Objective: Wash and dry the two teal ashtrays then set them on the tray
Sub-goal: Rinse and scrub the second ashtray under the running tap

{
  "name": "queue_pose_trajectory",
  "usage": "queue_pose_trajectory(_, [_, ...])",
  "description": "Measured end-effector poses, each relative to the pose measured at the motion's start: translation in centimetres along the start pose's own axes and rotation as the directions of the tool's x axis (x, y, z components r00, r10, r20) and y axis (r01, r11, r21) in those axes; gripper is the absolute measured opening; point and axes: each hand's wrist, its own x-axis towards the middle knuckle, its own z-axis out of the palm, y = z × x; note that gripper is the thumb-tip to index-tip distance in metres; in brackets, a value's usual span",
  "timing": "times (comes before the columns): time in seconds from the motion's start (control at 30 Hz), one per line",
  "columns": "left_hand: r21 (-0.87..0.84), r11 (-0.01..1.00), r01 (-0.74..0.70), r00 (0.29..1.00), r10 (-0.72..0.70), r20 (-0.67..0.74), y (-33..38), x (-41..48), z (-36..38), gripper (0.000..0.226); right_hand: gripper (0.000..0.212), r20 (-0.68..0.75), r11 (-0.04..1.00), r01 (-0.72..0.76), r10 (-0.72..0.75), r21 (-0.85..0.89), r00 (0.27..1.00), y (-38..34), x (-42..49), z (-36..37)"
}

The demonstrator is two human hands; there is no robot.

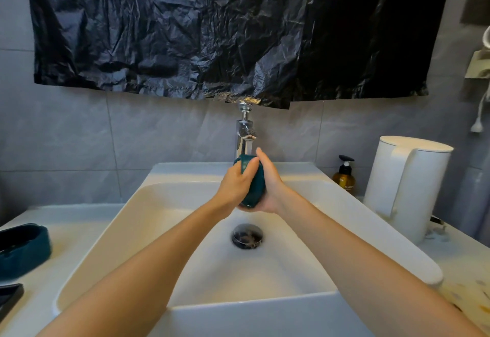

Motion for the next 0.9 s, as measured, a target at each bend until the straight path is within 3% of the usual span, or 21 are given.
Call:
queue_pose_trajectory(0.1, [0.002, 1.0, 0.013, 1.0, -0.013, 0.026, -0.1, -0.6, 0.4, 0.026, 0.049, -0.041, 0.997, 0.024, -0.027, -0.075, 0.999, 0.1, 0.4, -0.6])
queue_pose_trajectory(0.2, [-0.119, 0.981, 0.154, 0.983, -0.164, -0.079, 0.2, -0.4, 1.0, 0.029, 0.049, -0.064, 0.986, 0.092, -0.101, -0.138, 0.993, 1.1, 1.1, 0.7])
queue_pose_trajectory(0.3, [-0.261, 0.919, 0.296, 0.932, -0.337, -0.133, 0.5, 0.8, 0.3, 0.027, 0.048, -0.072, 0.907, 0.276, -0.313, -0.319, 0.947, 2.2, 2.6, 1.6])
queue_pose_trajectory(0.37, [-0.279, 0.908, 0.313, 0.922, -0.362, -0.141, 0.4, 1.3, -0.4, 0.024, 0.04, -0.082, 0.863, 0.338, -0.395, -0.377, 0.915, 2.4, 2.8, 1.8])
queue_pose_trajectory(0.47, [-0.216, 0.943, 0.253, 0.937, -0.295, -0.189, -0.2, 1.3, 0.2, 0.029, 0.047, -0.082, 0.931, 0.219, -0.253, -0.292, 0.964, 2.0, 2.5, 1.7])
queue_pose_trajectory(0.53, [-0.045, 0.986, 0.162, 0.957, -0.169, -0.234, -0.9, 0.8, 1.2, 0.032, 0.044, -0.113, 0.979, 0.106, -0.127, -0.176, 0.985, 1.5, 2.2, 1.3])
queue_pose_trajectory(0.6, [0.024, 0.992, 0.123, 0.962, -0.113, -0.249, -1.3, 0.6, 1.7, 0.034, 0.046, -0.149, 0.983, 0.082, -0.108, -0.166, 0.983, 1.5, 2.7, 0.8])
queue_pose_trajectory(0.67, [-0.04, 0.984, 0.172, 0.958, -0.177, -0.227, -0.9, 0.8, 1.4, 0.035, 0.055, -0.131, 0.973, 0.131, -0.157, -0.192, 0.979, 1.7, 2.9, 0.8])
queue_pose_trajectory(0.77, [-0.198, 0.927, 0.319, 0.92, -0.353, -0.171, 0.0, 1.4, 0.2, 0.027, 0.04, -0.093, 0.874, 0.293, -0.353, -0.387, 0.931, 2.2, 2.6, 1.1])
queue_pose_trajectory(0.9, [-0.396, 0.767, 0.505, 0.845, -0.533, 0.047, 0.8, 1.2, -2.3, 0.022, 0.017, 0.108, 0.647, 0.537, -0.581, -0.541, 0.807, 2.7, 1.1, 1.1])
